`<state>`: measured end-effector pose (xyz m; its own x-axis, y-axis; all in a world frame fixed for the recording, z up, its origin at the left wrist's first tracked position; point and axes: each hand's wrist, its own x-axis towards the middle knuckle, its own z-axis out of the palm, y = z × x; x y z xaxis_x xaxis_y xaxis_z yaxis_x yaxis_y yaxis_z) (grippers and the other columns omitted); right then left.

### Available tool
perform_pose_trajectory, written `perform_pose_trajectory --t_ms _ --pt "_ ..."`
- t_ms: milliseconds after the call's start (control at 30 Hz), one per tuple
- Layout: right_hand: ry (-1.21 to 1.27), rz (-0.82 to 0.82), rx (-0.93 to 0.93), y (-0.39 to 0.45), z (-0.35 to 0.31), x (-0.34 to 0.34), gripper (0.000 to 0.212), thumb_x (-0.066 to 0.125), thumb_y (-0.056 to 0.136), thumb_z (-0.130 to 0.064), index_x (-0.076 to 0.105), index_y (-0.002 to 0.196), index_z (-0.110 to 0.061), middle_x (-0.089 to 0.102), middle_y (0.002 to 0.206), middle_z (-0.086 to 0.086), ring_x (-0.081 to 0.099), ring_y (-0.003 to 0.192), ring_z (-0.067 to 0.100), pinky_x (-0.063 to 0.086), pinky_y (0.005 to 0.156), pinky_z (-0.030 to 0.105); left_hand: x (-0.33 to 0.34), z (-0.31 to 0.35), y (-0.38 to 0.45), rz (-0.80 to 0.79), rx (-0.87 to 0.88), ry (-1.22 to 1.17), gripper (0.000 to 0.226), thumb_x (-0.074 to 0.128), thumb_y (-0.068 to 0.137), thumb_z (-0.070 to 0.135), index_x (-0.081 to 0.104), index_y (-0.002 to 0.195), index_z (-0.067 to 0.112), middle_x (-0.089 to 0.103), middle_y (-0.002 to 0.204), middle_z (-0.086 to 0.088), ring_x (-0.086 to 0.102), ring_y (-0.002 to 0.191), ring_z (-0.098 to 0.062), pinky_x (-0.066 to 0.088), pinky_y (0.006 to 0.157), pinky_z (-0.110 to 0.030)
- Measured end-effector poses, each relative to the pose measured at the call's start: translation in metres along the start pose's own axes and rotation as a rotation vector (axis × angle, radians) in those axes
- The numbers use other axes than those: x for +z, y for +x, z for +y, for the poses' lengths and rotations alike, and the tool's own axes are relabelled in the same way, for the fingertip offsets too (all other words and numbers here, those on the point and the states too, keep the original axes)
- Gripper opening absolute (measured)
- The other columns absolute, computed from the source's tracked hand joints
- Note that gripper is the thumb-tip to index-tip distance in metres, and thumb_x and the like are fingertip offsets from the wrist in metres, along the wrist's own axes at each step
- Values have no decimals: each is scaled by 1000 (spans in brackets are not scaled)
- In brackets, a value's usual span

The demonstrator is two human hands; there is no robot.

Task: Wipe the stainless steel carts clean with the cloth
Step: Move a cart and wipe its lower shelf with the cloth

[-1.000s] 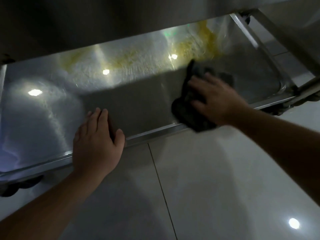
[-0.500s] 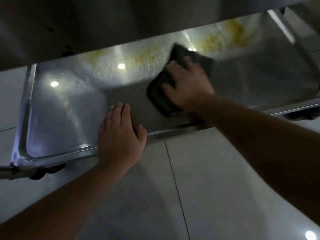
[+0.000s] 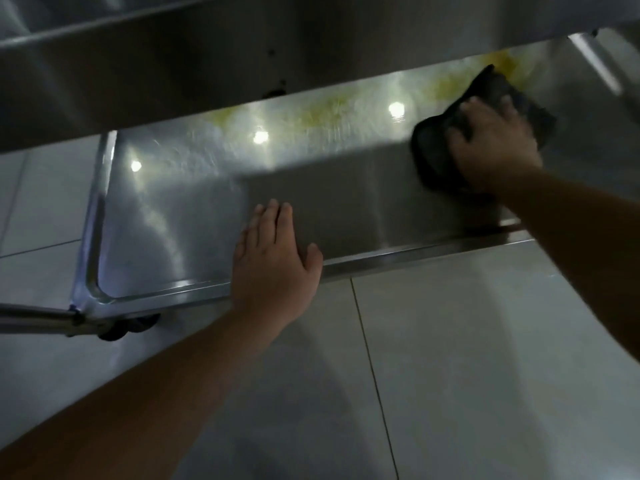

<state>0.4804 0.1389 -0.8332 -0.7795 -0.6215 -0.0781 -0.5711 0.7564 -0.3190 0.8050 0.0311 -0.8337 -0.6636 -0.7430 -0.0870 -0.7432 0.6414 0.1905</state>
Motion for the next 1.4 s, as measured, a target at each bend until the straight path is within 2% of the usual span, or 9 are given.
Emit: perform_pose_trajectory --t_ms 100,267,400,533,733,1000,1167,1267,1400 --pt "-10 -32 69 -3 -5 -2 63 36 107 -47 29 164 -23 19 174 -5 3 162 30 4 130 51 -11 -17 5 -82 49 -95 74 47 107 49 21 170 19 10 179 0 7 164 -18 8 132 -40" --pt "-42 -44 139 -15 -66 20 67 29 107 -48 20 167 -18 13 175 -2 -3 161 36 1 129 54 -31 -88 -5 -41 -45 77 66 41 106 50 37 161 16 29 172 -9 27 157 -30 18 128 -46" --pt "-43 -107 -152 -47 -150 55 74 32 102 -56 24 166 -20 17 175 -2 -2 161 35 1 129 54 -36 -156 -24 -127 -155 109 73 29 109 57 19 169 17 12 178 -9 9 164 -29 9 132 -49" --pt "-96 -226 -563 -88 -225 82 88 35 95 -75 23 166 -24 19 174 -6 -3 162 30 -1 129 52 -24 -162 -33 -79 -171 9 75 25 108 55 22 168 11 15 177 -13 11 163 -34 12 131 -56" --pt "-159 -317 -782 -111 -200 84 81 33 99 -73 14 167 -33 9 174 -14 -11 161 18 -9 128 43 -18 -170 -32 -62 -135 11 93 12 94 66 18 170 13 13 178 -13 6 165 -32 9 132 -49" --pt "-190 -173 -460 -100 -32 26 76 22 97 -71 15 165 -39 9 171 -21 -12 158 10 -3 128 38 -7 -180 -34 8 -74 20 86 22 101 65 30 164 7 29 171 -20 22 160 -38 18 130 -56" --pt "-108 -24 -154 -67 77 -9 79 33 95 -66 40 160 -21 33 169 3 19 158 35 13 129 47 -6 -180 -35 49 -70 3 79 28 104 58 35 161 4 32 170 -20 25 158 -39 22 128 -57" --pt "-126 54 83 -34 164 -21 90 21 90 -81 39 155 -22 36 166 9 26 156 36 13 129 52 -9 -179 -34 9 -61 91 91 19 98 63 34 163 3 26 172 -23 20 160 -42 15 131 -54" --pt "-115 112 337 -5 237 -6 110 17 72 -103 33 148 -26 40 157 7 37 146 48 32 119 65 -7 -171 -34 69 -129 24 90 20 97 63 31 165 4 28 172 -23 22 159 -44 18 130 -55"
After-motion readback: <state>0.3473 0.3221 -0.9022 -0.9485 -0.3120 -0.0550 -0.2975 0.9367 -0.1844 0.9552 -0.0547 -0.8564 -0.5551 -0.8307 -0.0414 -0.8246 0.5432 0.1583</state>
